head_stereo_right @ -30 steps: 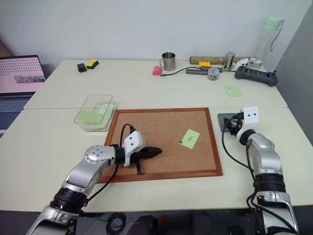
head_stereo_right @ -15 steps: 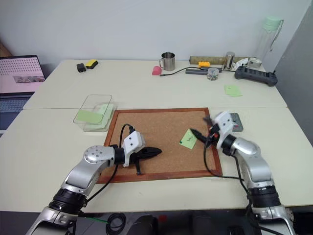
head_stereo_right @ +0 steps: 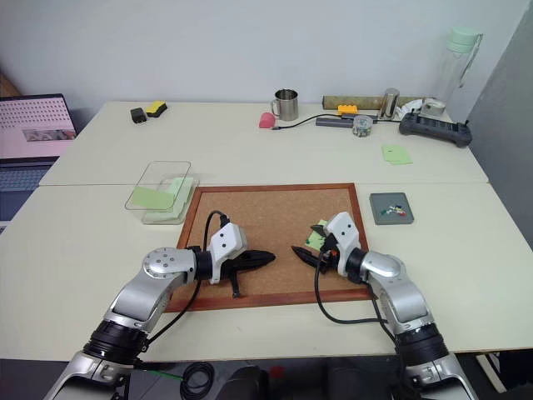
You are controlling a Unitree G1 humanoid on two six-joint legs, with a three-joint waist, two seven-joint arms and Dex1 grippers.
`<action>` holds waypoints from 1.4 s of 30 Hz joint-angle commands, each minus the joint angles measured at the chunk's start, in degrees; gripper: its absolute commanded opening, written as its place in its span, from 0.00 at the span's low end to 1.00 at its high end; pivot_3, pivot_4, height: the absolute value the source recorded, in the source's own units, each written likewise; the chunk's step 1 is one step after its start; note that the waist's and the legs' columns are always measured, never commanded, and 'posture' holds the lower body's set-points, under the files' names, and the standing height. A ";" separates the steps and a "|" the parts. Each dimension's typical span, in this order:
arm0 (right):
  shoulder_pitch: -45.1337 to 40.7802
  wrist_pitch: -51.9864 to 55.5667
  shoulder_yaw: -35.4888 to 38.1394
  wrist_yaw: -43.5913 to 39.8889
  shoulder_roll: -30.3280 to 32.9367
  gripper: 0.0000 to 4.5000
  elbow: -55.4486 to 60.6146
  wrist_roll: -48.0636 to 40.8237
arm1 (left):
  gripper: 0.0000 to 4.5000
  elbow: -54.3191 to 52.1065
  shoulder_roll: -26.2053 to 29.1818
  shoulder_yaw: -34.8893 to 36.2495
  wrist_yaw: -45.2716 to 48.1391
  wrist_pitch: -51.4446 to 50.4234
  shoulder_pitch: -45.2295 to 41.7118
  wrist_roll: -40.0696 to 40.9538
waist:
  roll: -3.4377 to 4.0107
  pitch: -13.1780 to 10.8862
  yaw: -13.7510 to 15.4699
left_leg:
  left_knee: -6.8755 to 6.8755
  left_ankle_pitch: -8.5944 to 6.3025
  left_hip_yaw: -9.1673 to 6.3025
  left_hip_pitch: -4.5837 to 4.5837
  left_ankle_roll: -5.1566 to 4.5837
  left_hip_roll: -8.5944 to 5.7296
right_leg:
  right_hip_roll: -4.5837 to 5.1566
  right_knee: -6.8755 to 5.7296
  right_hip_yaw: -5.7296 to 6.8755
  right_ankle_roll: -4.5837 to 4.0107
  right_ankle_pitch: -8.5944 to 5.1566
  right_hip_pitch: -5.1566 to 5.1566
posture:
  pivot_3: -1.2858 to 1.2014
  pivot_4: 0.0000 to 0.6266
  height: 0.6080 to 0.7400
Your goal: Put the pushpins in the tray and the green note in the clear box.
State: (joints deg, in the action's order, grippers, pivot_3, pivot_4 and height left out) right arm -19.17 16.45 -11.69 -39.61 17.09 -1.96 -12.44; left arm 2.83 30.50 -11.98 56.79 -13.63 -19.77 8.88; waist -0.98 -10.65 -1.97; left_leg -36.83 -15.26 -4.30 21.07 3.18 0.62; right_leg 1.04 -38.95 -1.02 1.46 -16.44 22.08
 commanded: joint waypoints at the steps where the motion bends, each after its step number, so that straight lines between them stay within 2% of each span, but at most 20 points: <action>1: -0.96 -1.66 -0.11 -0.88 -0.03 0.68 0.05 0.62 | 0.00 0.93 0.47 -0.69 -0.49 -1.31 1.52 -1.02 | 0.00 0.00 0.00 | 0.00 0.00 0.00 0.00 0.00 0.00 | 0.00 0.00 0.00 0.00 0.00 0.00 | 0.52 0.24 1.00; 8: -0.62 -1.99 -0.03 -1.30 0.20 0.40 -0.26 0.71 | 0.00 0.42 0.51 -0.58 -0.85 -1.48 2.05 -0.85 | 0.00 0.00 0.00 | 0.01 0.00 0.00 -0.01 0.00 0.01 | 0.00 0.00 0.00 0.01 -0.01 0.00 | 0.52 0.24 1.00; 14: -0.64 -2.13 0.11 -0.96 0.14 0.11 -0.32 1.07 | 0.00 0.60 0.44 -0.81 -0.91 -1.36 1.76 -0.81 | 0.00 0.00 0.00 | 0.01 0.00 0.00 -0.01 0.00 0.01 | 0.00 0.00 0.00 0.01 0.00 0.00 | 0.52 0.24 1.00; 17: -0.57 -2.06 0.29 -0.77 -0.03 0.01 -0.24 1.15 | 0.00 0.65 0.45 -0.86 -0.85 -1.32 1.62 -0.84 | 0.00 0.00 0.00 | 0.01 0.00 0.00 -0.01 0.00 0.01 | 0.00 0.00 0.01 0.00 0.00 0.00 | 0.52 0.24 1.00; 23: -0.47 -2.52 0.71 -0.73 -0.17 0.01 0.63 1.26 | 0.00 0.57 0.47 -0.85 -0.88 -1.35 1.47 -0.87 | 0.00 0.00 0.00 | 0.01 0.00 0.00 -0.01 0.00 0.01 | 0.00 0.00 0.00 0.01 -0.01 0.00 | 0.52 0.24 1.00; 30: 0.88 -2.17 2.19 -3.01 -0.46 0.01 9.00 -3.32 | 0.00 0.29 0.59 -0.74 -1.00 -1.33 1.91 -0.86 | 0.00 0.00 -0.01 | 0.01 0.00 0.00 0.00 0.00 0.01 | 0.00 0.00 -0.01 0.00 0.00 0.01 | 0.52 0.24 1.00; 37: 1.21 -4.52 0.17 -3.97 2.78 0.01 10.27 0.50 | 0.00 0.41 -0.12 -0.16 -1.59 -1.37 1.43 -0.30 | 0.00 0.00 0.00 | 0.00 0.00 -0.02 -0.01 0.00 0.00 | 0.00 0.00 0.01 0.05 -0.03 -0.01 | 0.52 0.24 1.00; 41: 1.00 -11.14 -3.65 -6.12 7.79 0.01 9.32 7.58 | 0.00 -0.85 -4.27 6.25 -3.94 -9.81 -1.75 8.63 | -0.01 -0.01 0.12 | -0.01 0.00 -0.01 0.00 0.00 -0.02 | 0.01 0.00 0.01 0.14 -0.08 0.00 | 0.52 0.24 1.00; 42: 0.88 -12.58 -4.17 -6.46 8.65 0.00 8.92 8.73 | 0.04 -0.96 -5.11 7.92 -4.31 -12.03 -2.85 10.99 | -0.04 -0.03 0.14 | -0.05 0.00 -0.02 0.03 0.00 -0.04 | 0.02 0.01 0.03 0.15 -0.08 0.00 | 0.52 0.24 1.00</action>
State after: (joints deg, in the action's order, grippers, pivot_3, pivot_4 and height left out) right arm -17.67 8.69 -14.47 -44.58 24.20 6.50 -7.09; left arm 2.93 26.77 -8.84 54.07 -20.06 -19.84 13.72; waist -1.02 -10.68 -1.82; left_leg -36.91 -15.26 -4.33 21.14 3.18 0.58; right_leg 1.06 -38.94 -0.98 1.62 -16.54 22.10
